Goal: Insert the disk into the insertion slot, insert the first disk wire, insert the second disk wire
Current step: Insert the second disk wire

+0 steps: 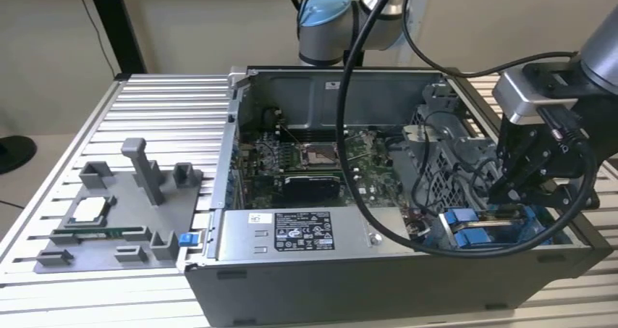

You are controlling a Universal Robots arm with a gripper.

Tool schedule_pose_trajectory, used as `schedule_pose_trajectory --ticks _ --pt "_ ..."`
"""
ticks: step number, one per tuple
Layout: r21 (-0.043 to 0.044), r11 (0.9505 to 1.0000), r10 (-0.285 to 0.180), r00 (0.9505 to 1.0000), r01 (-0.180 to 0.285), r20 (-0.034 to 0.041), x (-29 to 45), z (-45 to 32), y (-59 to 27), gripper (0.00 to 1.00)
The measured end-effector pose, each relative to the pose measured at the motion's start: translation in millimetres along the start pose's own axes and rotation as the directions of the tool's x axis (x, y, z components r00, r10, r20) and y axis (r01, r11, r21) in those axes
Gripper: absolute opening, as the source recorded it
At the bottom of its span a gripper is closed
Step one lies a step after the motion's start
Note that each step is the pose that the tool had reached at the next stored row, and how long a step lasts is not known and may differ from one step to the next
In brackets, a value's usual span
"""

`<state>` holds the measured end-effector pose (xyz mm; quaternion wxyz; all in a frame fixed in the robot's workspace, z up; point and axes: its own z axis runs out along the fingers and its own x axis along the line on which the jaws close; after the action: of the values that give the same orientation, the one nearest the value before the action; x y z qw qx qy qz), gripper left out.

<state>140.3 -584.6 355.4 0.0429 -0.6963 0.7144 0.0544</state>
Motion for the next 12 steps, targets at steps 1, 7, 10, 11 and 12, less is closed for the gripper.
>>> schedule_pose_trajectory --ticks 1,7,10,11,12 --pt "0.0001 1.0000 0.000 1.0000 0.000 0.0000 0.0 0.0 0.0 0.00" --pt "0.0196 0.9998 -0.002 1.0000 0.002 0.0005 0.3 2.1 1.7 0.00" --pt "0.0298 0.9996 -0.002 1.0000 0.002 0.0006 0.6 3.6 4.5 0.00" --pt "0.0338 0.9994 -0.003 1.0000 0.003 0.0007 0.7 4.3 4.7 0.00" --pt "0.0367 0.9993 -0.003 1.0000 0.003 0.0005 0.7 4.9 4.7 0.00"
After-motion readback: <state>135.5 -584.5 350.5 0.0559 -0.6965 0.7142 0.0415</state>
